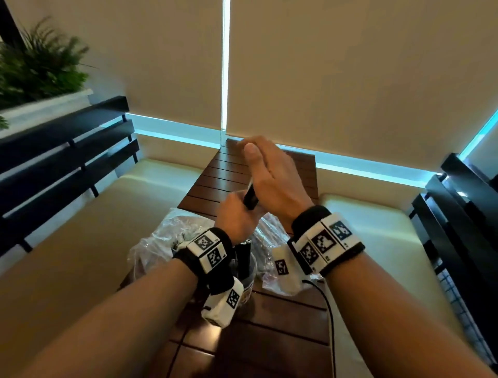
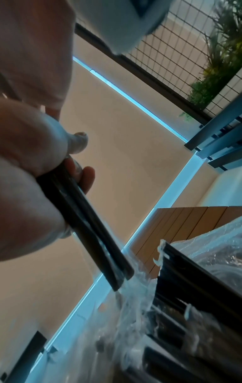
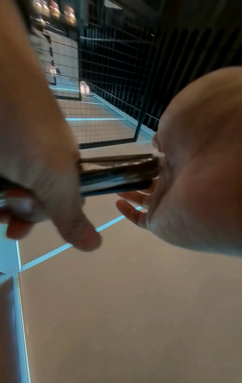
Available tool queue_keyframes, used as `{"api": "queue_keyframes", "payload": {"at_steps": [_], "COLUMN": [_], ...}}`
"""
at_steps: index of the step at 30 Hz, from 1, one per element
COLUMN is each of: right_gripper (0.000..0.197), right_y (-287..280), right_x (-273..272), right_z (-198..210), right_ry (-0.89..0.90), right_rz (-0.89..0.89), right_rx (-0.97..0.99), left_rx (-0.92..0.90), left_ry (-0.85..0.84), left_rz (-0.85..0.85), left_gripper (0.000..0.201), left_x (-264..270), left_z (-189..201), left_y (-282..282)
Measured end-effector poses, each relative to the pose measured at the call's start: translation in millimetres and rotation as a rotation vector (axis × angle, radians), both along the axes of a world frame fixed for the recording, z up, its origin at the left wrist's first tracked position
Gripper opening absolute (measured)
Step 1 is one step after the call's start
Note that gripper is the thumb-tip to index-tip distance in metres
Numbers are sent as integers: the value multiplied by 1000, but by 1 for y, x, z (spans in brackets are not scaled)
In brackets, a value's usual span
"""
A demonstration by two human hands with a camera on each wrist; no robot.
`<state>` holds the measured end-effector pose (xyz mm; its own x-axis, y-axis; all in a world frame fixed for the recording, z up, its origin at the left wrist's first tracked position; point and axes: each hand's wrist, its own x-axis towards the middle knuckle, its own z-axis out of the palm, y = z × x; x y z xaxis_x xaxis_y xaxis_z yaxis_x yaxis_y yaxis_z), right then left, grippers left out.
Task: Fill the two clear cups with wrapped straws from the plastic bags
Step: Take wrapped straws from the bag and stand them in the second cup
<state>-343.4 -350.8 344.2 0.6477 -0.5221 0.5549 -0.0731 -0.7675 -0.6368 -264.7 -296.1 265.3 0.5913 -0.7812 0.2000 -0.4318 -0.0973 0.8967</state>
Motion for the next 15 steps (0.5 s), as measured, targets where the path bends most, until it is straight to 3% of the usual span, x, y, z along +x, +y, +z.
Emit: {"api": "queue_keyframes", "payload": {"at_steps": [6,9,10,12,13,15], "right_gripper": [40,37,36,39,39,32], "right_y": [3,8,9,7,5,1], "right_x": [12,11,9,5,3,1], "right_z": [-21,-23,-23,-27,-30,-41], "right_ry": [68,83,77,86,110,152], "right_rz": [13,73,89,36,-33,-161], "right_rx": [-46,-95,-89,-112,-158,-243], "left_rx": [-55,-126,-110,-91,-108,-102], "left_ry": [93,62,96,76,53,36], "left_rz": [-46,-73,-106,-100,-97,-121], "left_gripper": [36,6,8,43,48,31], "left_x": [4,-2,-5,-5,-6,-7], "left_z": [-7,-13,-12,-14,-13,-17], "left_y": [5,8,9,7,7,4]}}
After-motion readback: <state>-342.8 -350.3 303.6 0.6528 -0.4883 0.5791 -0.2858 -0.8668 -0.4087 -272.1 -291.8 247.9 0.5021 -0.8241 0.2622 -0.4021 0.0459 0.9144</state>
